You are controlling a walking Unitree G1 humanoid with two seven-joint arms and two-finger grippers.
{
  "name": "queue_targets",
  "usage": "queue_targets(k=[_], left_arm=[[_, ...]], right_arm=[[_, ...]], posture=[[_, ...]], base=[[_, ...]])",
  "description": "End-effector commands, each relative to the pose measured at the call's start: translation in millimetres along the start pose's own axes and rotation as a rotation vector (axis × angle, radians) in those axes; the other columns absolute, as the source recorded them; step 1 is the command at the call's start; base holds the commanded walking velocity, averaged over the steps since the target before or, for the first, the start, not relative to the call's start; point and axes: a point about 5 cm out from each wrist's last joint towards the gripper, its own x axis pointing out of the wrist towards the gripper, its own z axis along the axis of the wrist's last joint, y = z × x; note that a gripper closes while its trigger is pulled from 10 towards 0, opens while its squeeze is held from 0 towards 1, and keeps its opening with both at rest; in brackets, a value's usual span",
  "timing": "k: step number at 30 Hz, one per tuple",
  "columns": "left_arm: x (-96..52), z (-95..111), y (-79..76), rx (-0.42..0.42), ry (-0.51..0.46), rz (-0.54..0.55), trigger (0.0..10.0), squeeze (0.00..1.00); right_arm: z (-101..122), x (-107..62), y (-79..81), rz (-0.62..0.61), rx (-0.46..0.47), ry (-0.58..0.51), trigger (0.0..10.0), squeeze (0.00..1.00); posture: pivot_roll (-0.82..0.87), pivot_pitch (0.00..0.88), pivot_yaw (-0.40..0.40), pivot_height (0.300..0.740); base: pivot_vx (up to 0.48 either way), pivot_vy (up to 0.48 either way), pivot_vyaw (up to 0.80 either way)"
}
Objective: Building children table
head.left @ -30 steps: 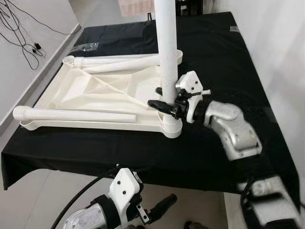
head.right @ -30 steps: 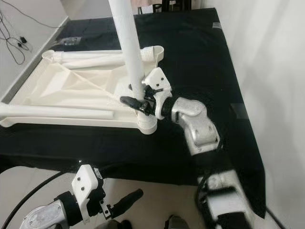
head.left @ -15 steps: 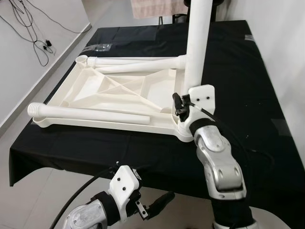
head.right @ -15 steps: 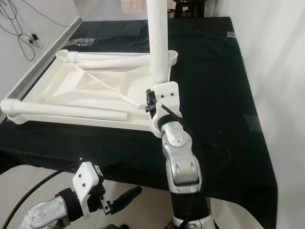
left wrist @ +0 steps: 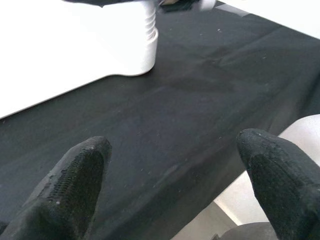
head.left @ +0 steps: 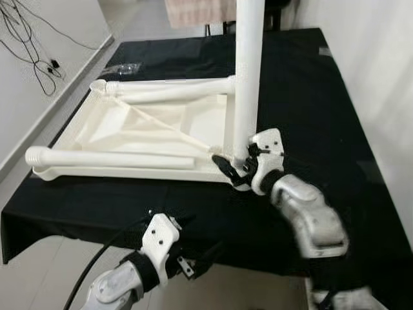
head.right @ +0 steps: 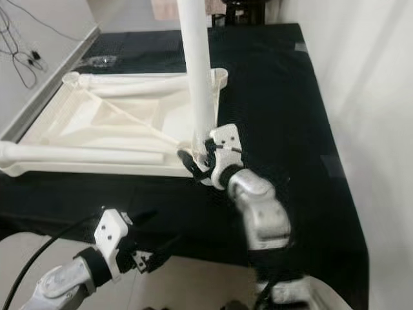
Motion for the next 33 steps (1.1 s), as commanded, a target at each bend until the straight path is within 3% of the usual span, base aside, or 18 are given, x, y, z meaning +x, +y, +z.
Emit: queue_targets(k=[1,2,9,10,11,12,13,14,15,19,24,26,28,29,30,31,32,33], left_arm=[[0.7,-3.7,1.9,-0.008,0.002,0.015,10.0,0.0],[5.0,-3.6,3.9,-0.012,-0.01,0.029,10.0,0.0],[8.6,-3.1,7.7,-0.003,-0.028,0.075,10.0,0.0],[7.5,-1.6,11.5,0.031,-0.035,0.118,10.0,0.0],[6.1,-0.9,13.9,0.039,-0.038,0.144,10.0,0.0],[6.1,-0.9,13.9,0.039,-0.038,0.144,10.0,0.0],[4.6,-0.4,15.6,0.044,-0.039,0.162,10.0,0.0],[4.6,-0.4,15.6,0.044,-0.039,0.162,10.0,0.0],[2.8,-1.3,15.7,0.054,-0.033,0.167,10.0,0.0],[-0.2,-4.1,14.6,0.049,-0.025,0.177,10.0,0.0],[-7.0,-11.1,10.4,-0.009,-0.021,0.211,10.0,0.0],[-7.9,-13.7,10.2,-0.006,-0.02,0.233,10.0,0.0],[-7.9,-13.7,10.2,-0.006,-0.02,0.233,10.0,0.0],[-8.4,-15.9,10.7,0.009,-0.018,0.242,10.0,0.0],[-8.4,-15.9,10.7,0.009,-0.018,0.242,10.0,0.0],[-8.8,-16.6,11.2,0.013,-0.018,0.243,10.0,0.0],[-8.8,-16.6,11.2,0.013,-0.018,0.243,10.0,0.0],[-9.1,-17.4,12.2,0.015,-0.019,0.244,10.0,0.0]], right_arm=[[-4.8,9.1,0.2,0.151,-0.018,0.025,10.0,0.0],[0.9,13.2,-12.2,0.184,-0.044,0.022,10.0,0.0],[9.2,19.0,-21.3,0.229,-0.053,0.009,10.0,0.0],[13.1,23.7,-26.0,0.244,-0.045,-0.001,10.0,0.0],[13.1,25.4,-28.4,0.243,-0.034,0.003,4.2,0.0],[13.1,25.4,-28.4,0.243,-0.034,0.003,4.2,0.0],[12.7,26.2,-30.0,0.242,-0.028,0.005,2.3,0.0],[12.7,26.2,-30.0,0.242,-0.028,0.005,2.3,0.0],[10.7,25.9,-32.6,0.25,-0.018,0.012,0.0,0.0],[4.0,24.1,-37.1,0.262,-0.009,0.031,0.0,0.0],[-20.7,14.6,-41.3,0.235,-0.015,0.108,0.0,0.0],[-43.7,6.8,-37.1,0.129,-0.006,0.182,0.0,0.0],[-43.7,6.8,-37.1,0.129,-0.006,0.182,0.0,0.0],[-78.2,-8.2,-10.1,-0.181,0.112,0.261,0.0,0.0],[-78.2,-8.2,-10.1,-0.181,0.112,0.261,0.0,0.0],[-90.0,-22.9,6.6,-0.35,0.176,0.288,0.0,0.0],[-90.0,-22.9,6.6,-0.35,0.176,0.288,0.0,0.0],[-97.1,-35.8,22.4,-0.455,0.192,0.312,0.0,0.0]], posture=[[0.02,0.077,0.057,0.74],[0.02,0.065,0.05,0.74],[0.04,0.052,0.032,0.74],[0.04,0.044,0.027,0.74],[0.05,0.042,0.025,0.74],[0.05,0.042,0.025,0.74],[0.05,0.041,0.023,0.74],[0.05,0.041,0.023,0.74],[0.05,0.039,0.02,0.74],[0.04,0.031,0.023,0.74],[0.03,0.03,0.024,0.74],[0.02,0.032,0.002,0.74],[0.02,0.032,0.002,0.74],[0.03,0.034,-0.007,0.74],[0.03,0.034,-0.007,0.74],[0.03,0.035,0.0,0.74],[0.03,0.035,0.0,0.74],[0.01,0.039,0.016,0.74]], base=[[0.0,0.0,0.0],[0.0,0.0,0.0],[0.0,0.0,0.0],[0.0,0.0,0.0],[0.0,0.0,0.0],[0.0,0.0,0.0],[0.0,0.0,0.0],[0.0,0.0,0.0],[0.0,0.0,0.0],[0.0,0.0,0.0],[0.0,0.0,0.0],[0.0,0.0,0.0],[0.0,0.0,0.0],[0.0,0.0,0.0],[0.0,0.0,0.0],[0.0,0.0,0.0],[0.0,0.0,0.0],[0.0,0.0,0.0]])
